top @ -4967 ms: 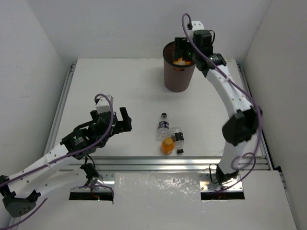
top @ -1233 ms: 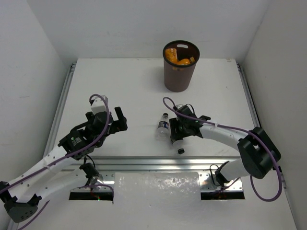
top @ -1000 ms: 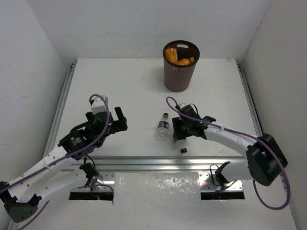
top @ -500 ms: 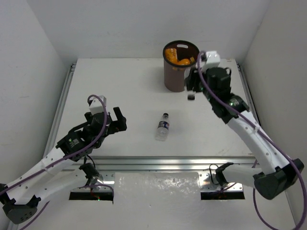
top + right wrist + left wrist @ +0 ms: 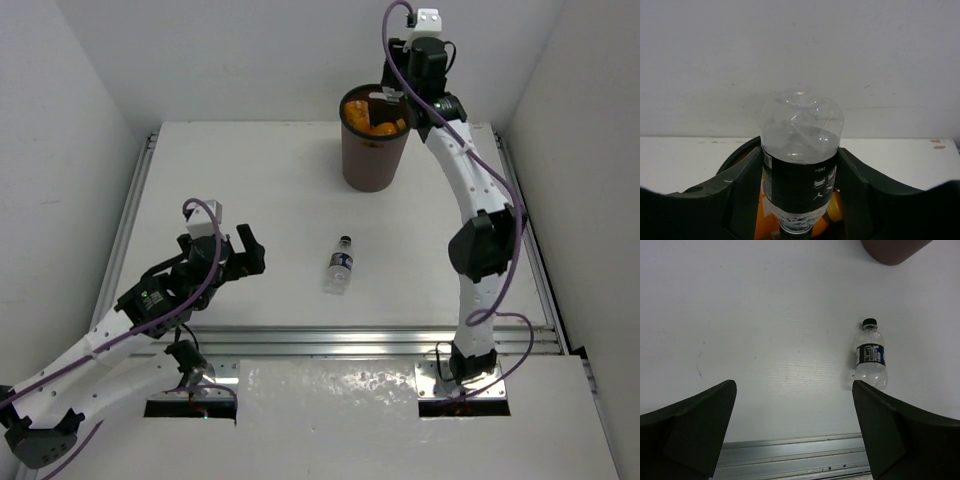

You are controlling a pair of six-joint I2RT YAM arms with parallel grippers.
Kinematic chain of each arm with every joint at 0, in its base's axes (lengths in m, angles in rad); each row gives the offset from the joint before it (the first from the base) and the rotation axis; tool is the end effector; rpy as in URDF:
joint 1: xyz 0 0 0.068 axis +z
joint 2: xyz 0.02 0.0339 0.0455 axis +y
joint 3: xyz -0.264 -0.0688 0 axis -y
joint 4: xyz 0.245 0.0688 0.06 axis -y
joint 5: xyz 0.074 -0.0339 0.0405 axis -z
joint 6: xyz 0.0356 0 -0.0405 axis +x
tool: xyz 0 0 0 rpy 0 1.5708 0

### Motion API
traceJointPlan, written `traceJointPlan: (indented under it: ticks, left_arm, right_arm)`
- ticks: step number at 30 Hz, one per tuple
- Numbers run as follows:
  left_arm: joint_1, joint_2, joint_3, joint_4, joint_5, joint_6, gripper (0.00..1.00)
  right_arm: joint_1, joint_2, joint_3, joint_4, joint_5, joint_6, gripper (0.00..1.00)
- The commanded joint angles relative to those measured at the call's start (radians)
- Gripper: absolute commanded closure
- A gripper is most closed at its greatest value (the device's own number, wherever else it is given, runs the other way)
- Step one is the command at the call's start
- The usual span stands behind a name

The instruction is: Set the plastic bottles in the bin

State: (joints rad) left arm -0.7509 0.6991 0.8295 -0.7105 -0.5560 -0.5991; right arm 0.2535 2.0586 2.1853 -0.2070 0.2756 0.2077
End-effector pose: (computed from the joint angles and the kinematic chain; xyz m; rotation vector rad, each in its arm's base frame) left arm 0.1153 -0.0819 0.3176 -0.1589 2.0571 -0.2341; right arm 0.4740 0.1128 0.4285 0.1719 1.6405 0.1242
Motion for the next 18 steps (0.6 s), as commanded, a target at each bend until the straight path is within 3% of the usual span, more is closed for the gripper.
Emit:
traceJointPlan:
  ticks: [1,2,5,8,11,15,18]
  left_arm:
    - [0.012,-0.003,-0.003,0.052,0.024,0.028,0.01]
    - [0.012,0.000,-0.003,0.055,0.031,0.032,0.01]
    - [0.013,0.023,0.000,0.060,0.041,0.039,0.01]
    - [0.018,0.036,0.002,0.063,0.051,0.047,0.01]
    - [0.038,0.054,-0.004,0.085,0.083,0.061,0.01]
    - [0.044,0.183,0.009,0.137,0.205,0.041,0.01]
    - [0.001,0.362,0.063,0.208,0.281,0.002,0.02]
  right_arm:
    - [-0.019,0.089,0.132,-0.041,-0.033,-0.012,0.56]
    - [-0.020,0.095,0.142,-0.046,-0.065,-0.007,0.31]
    - [-0.016,0.045,0.070,-0.022,-0.118,0.010,0.09]
    - [-0.007,-0.038,0.041,-0.043,-0.127,0.025,0.02]
    - [0.004,-0.168,-0.017,-0.181,-0.133,0.079,0.01]
    - [0.009,-0.481,-0.399,-0.195,-0.211,0.157,0.01]
    - [0.009,-0.724,-0.812,-0.172,-0.272,0.209,0.01]
